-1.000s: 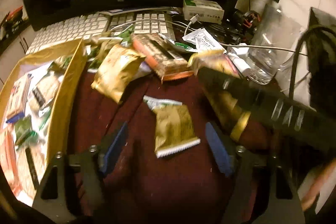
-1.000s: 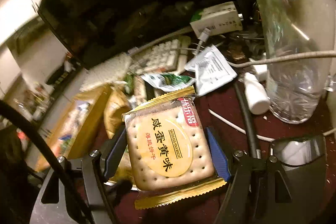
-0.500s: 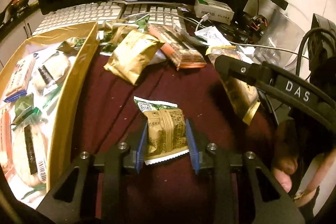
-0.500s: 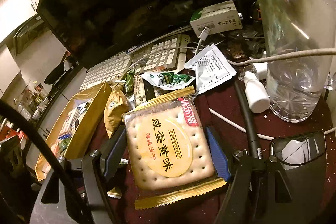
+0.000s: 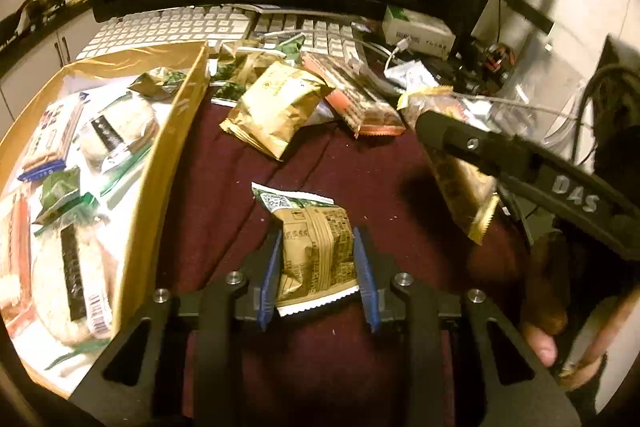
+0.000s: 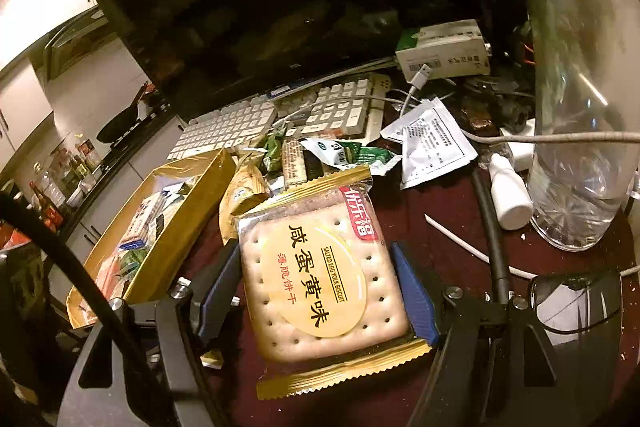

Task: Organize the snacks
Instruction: 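Grasp a brown pea snack bag with the left tool while the right tool holds the cracker pack, then carry both packs over the tray and open both tools to drop them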

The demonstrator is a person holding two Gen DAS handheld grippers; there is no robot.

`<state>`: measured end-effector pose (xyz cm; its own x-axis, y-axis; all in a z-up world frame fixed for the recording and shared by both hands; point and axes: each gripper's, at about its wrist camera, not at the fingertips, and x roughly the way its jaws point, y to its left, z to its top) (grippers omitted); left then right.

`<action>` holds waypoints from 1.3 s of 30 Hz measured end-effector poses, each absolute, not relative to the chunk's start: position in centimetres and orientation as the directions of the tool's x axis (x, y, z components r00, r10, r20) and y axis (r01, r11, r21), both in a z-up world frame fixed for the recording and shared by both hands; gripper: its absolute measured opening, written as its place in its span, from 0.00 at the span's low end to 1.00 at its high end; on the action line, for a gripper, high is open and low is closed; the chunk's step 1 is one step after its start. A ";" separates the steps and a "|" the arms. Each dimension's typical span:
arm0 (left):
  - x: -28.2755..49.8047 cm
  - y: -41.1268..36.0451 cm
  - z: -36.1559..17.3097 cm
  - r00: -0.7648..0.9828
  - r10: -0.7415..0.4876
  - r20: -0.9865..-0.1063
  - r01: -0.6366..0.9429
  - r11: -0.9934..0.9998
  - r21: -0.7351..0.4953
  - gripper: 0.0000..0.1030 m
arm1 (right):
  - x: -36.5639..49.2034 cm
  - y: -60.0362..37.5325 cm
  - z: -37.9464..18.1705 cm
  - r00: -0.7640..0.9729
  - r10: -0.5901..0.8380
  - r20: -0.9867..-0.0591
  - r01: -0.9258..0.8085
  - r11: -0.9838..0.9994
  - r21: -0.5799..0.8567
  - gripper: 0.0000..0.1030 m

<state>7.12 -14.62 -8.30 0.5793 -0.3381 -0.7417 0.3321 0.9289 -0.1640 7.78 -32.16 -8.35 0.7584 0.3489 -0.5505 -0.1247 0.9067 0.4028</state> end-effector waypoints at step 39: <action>1.5 8.4 -3.0 0.777 -0.183 -0.603 -0.090 0.915 -0.394 0.35 | 8.6 -15.3 -3.4 0.561 0.637 -0.528 -0.509 0.769 0.387 0.72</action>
